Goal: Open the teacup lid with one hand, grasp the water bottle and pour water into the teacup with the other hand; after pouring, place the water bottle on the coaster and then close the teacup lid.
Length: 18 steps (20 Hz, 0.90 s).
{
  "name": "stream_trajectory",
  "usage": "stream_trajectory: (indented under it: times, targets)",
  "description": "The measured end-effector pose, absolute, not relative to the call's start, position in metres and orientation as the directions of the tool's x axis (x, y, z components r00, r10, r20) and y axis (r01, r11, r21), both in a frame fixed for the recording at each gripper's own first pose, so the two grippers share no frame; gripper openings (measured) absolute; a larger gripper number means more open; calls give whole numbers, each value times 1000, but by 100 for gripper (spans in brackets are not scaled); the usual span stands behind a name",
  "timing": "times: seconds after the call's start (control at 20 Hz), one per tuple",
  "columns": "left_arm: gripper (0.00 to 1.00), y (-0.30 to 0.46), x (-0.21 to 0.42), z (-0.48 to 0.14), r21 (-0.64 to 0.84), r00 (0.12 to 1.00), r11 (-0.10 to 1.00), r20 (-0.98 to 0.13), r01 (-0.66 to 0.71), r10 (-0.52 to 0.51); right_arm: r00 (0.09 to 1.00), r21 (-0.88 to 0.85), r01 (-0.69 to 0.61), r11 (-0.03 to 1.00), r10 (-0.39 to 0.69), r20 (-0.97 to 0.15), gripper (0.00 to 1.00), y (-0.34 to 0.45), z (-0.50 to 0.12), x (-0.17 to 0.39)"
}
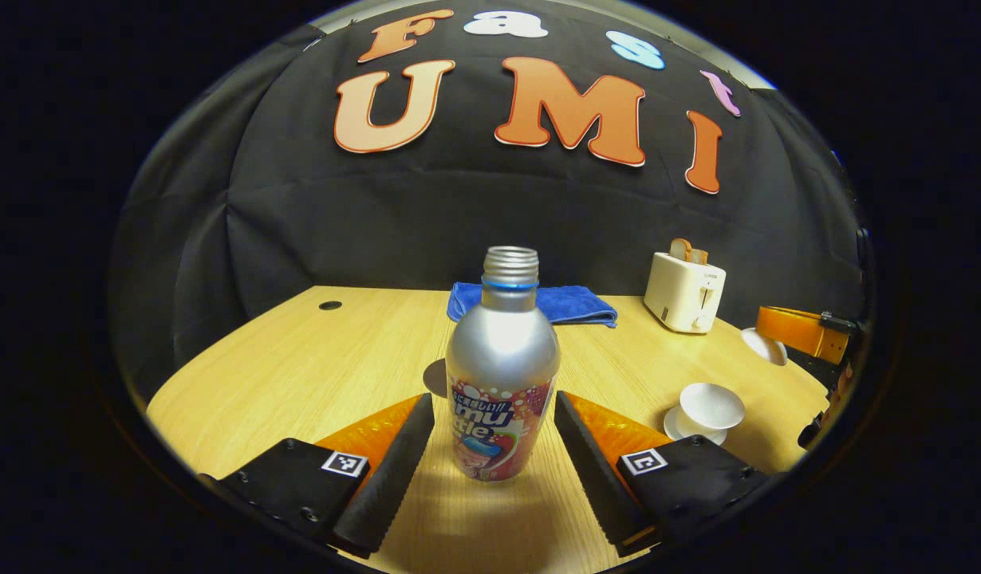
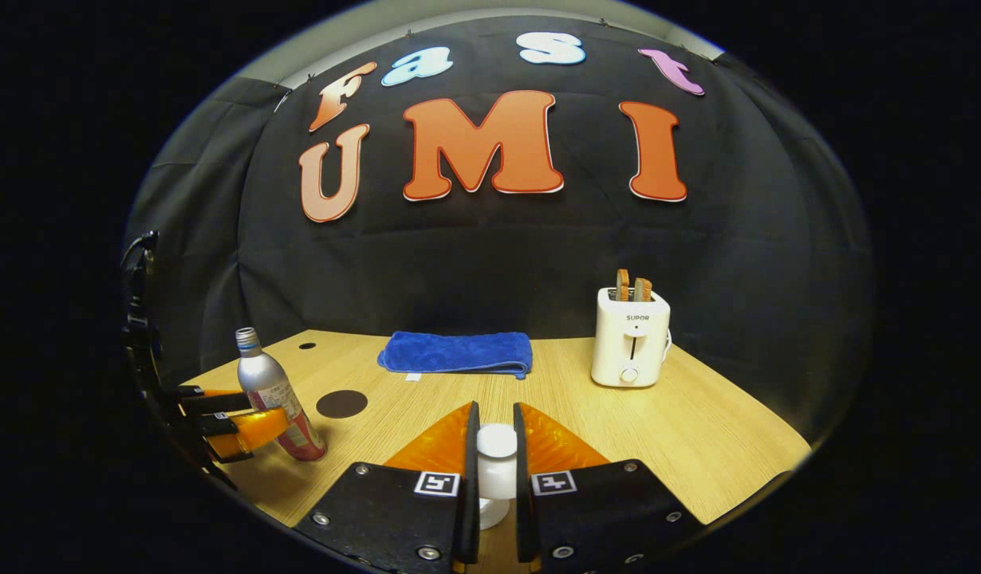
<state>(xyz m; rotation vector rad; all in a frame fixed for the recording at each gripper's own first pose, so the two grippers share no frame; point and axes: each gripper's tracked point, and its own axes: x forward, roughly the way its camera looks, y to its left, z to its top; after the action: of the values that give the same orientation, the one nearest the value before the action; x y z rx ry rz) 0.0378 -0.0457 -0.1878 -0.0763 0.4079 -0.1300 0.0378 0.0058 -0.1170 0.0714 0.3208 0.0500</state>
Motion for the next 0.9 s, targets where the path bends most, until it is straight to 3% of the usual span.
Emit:
stream_trajectory:
  times: [0.1, 0.3, 0.4, 0.65, 0.9]
  targets:
    - [96, -47, 44, -200, -110, 902, 989, -411, 98, -135, 949, 79, -27, 996, 51, -312, 18, 0, -116, 37]
    - [100, -47, 47, -208, -139, 892, 988, -433, 74, -127, 951, 80, -11, 997, 35, -307, 18, -9, -112, 37]
    - [96, -45, 52, -211, -129, 900, 990, -422, 62, -111, 952, 81, -3, 997, 27, -304, 18, -14, -112, 34]
    - [84, -46, 59, -209, -17, 908, 998, -413, 69, -69, 954, 83, 14, 996, 11, -300, 18, -24, -111, 32]
    - [84, -47, 70, -196, 144, 921, 985, -389, 91, -28, 958, 86, 26, 996, 0, -288, 18, -32, -106, 33]
